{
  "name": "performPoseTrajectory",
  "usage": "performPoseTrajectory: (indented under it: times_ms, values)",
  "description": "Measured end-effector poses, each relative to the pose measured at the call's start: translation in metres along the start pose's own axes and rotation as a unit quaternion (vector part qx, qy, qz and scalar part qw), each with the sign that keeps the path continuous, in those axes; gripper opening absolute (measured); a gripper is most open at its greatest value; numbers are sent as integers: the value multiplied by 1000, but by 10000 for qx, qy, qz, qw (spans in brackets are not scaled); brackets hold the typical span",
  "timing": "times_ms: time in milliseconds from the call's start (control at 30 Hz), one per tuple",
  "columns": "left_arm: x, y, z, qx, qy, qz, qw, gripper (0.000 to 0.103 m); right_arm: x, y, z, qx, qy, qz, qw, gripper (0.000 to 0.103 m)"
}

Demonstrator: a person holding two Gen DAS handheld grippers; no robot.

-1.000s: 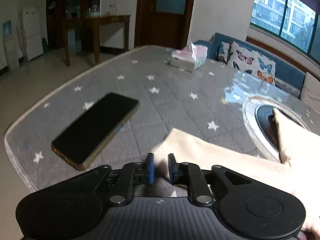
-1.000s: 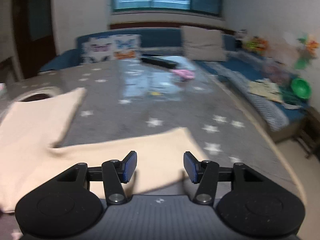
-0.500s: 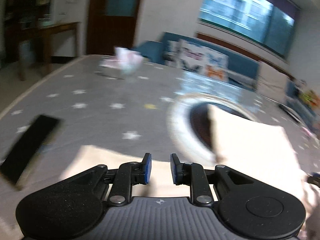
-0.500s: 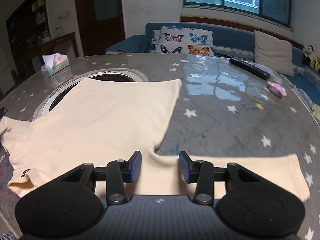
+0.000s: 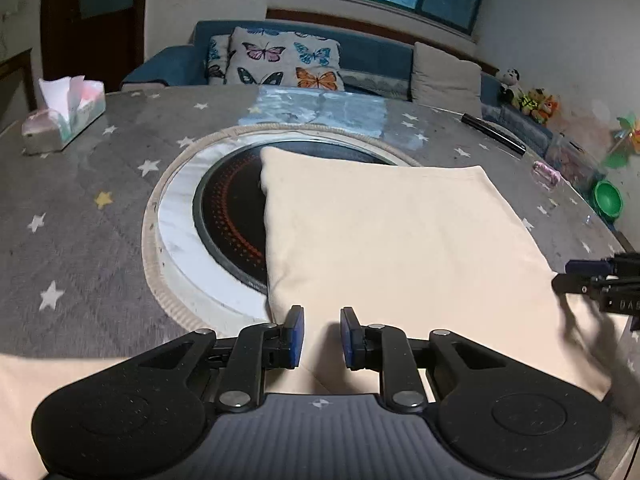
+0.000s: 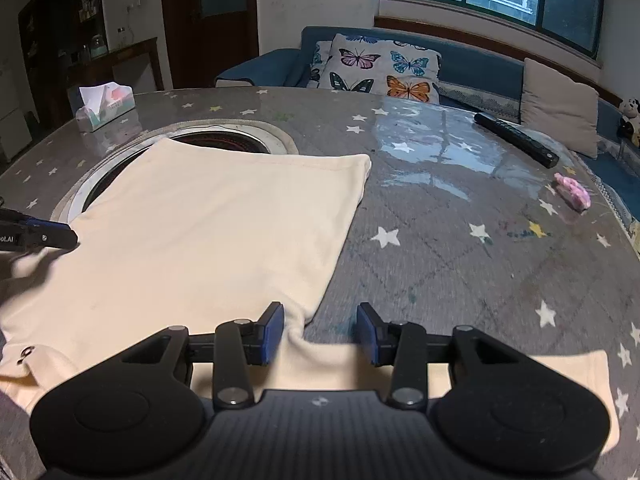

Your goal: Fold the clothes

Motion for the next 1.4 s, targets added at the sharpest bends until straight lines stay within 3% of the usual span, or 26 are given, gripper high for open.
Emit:
performPoseTrajectory:
  times_ms: [267, 433, 933, 1000, 1067, 1167, 1400]
  values:
    - [-13, 9, 4, 111, 97, 126, 9998, 20, -17, 16, 5, 28, 13, 49, 10000, 40]
    - [-16, 28, -4, 15, 133, 3, 9999, 20, -26, 32, 6, 1, 42, 12, 10000, 40]
    - [-73, 90, -28, -744, 497, 244, 9957, 23, -55, 88, 31, 204, 290, 42, 9994, 40]
    - [-75, 99, -30, -772, 518, 228, 9954, 17, -60, 96, 31, 200, 280, 57, 9994, 39]
    - [-77, 106, -32, -791, 541, 220, 9952, 7, -65, 104, 31, 197, 269, 73, 9994, 19]
    - [-80, 112, -34, -863, 630, 306, 9938, 2, -73, 115, 32, 191, 254, 95, 9994, 4]
    - [-93, 131, -47, -1184, 780, 387, 9891, 2, -88, 141, 33, 220, 209, 136, 9994, 5]
Point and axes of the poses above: each gripper's, at about its wrist camera, not at the fingertips, and y roughly the way its jaws point, z to its right, x to its underside, the point moved 6 cm from there along y, roughly the way its jaws point, and after that the axes turned 10 degrees about z, right-handed, at the moved point
